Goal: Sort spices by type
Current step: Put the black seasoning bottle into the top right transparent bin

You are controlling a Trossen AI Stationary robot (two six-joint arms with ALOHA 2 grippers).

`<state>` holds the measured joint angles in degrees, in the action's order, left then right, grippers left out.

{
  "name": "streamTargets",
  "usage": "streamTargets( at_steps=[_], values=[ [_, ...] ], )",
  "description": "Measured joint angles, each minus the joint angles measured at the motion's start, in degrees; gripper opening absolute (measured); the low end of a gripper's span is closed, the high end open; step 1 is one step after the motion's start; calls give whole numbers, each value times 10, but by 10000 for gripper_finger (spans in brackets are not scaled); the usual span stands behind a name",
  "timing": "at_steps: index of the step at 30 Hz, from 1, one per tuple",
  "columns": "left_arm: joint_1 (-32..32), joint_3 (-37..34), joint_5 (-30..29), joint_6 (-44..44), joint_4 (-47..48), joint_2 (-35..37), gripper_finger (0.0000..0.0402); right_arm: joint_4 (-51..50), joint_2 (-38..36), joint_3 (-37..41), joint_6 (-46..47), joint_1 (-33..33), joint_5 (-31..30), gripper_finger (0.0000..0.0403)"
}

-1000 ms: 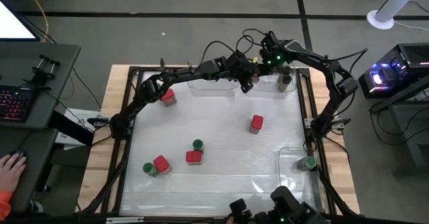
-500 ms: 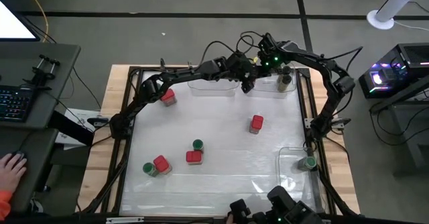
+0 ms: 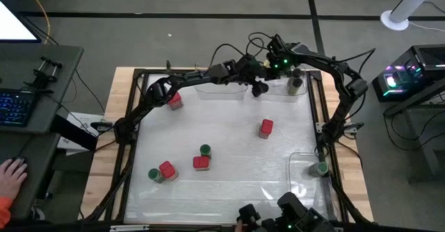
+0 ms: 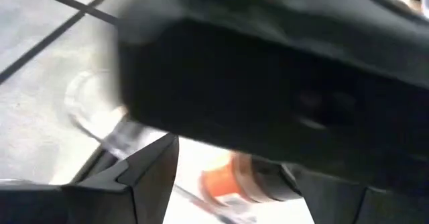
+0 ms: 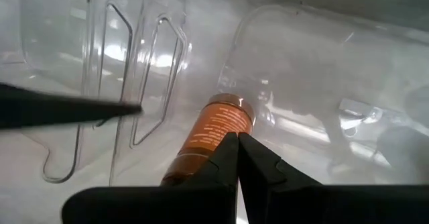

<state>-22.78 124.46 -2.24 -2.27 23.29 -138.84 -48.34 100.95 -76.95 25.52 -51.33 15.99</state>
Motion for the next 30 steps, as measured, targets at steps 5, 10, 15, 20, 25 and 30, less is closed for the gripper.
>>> streamTargets(
  at_steps=[5, 10, 15, 20, 25, 30],
  values=[
    [-10, 2, -10, 22, 18, 1, 267, 12, 0, 0, 1, 0, -5, 0],
    [-14, 2, -28, 32, 34, 1, 267, 29, 0, 0, 2, 0, -5, 0],
    [-20, 2, -31, 42, 39, 15, 267, 38, -1, 0, 0, -7, -32, 0],
    [-28, 2, -65, 83, 44, 54, 267, 45, -20, -21, -6, -29, -65, 0],
    [-42, 2, -75, 93, 119, 122, 267, 46, -62, -40, -49, -41, -53, 0],
    [-56, -41, -38, 58, 179, 206, 267, 28, -101, -41, -109, -13, -13, 0]
  ],
)
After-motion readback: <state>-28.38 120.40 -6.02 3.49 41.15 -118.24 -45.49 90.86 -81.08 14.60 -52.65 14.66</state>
